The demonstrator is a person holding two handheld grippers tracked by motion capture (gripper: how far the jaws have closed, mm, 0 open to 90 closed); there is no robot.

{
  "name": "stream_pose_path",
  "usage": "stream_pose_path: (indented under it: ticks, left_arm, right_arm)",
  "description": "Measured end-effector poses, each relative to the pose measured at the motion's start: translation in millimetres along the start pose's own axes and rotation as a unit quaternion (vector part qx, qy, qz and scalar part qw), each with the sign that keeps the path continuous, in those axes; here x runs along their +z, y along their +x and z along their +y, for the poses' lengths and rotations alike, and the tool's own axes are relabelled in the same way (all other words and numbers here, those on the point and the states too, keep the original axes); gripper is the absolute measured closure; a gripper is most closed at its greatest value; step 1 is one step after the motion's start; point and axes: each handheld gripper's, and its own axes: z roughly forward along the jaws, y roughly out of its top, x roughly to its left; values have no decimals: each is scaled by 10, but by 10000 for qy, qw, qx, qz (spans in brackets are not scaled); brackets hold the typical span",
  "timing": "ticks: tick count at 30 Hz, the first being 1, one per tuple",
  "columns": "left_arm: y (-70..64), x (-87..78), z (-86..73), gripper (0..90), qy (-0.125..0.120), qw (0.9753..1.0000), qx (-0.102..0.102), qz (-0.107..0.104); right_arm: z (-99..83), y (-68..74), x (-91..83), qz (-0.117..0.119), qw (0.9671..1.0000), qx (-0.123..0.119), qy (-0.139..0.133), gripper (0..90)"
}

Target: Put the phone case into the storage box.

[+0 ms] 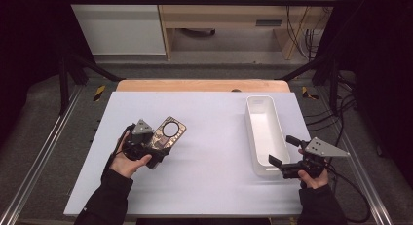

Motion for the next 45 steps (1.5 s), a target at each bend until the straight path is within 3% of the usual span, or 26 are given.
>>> stream_pose_path:
  ticks: [21, 45]
  left_arm:
    - [-221, -72, 81, 116, -78, 9980, 349, -513]
    - [-391, -22, 101, 116, 50, 9918, 685, -1076]
  right_arm:
    - [57, 88, 48, 257, 9993, -180, 196, 4]
    - [134, 262, 192, 806, 9934, -483, 655, 4]
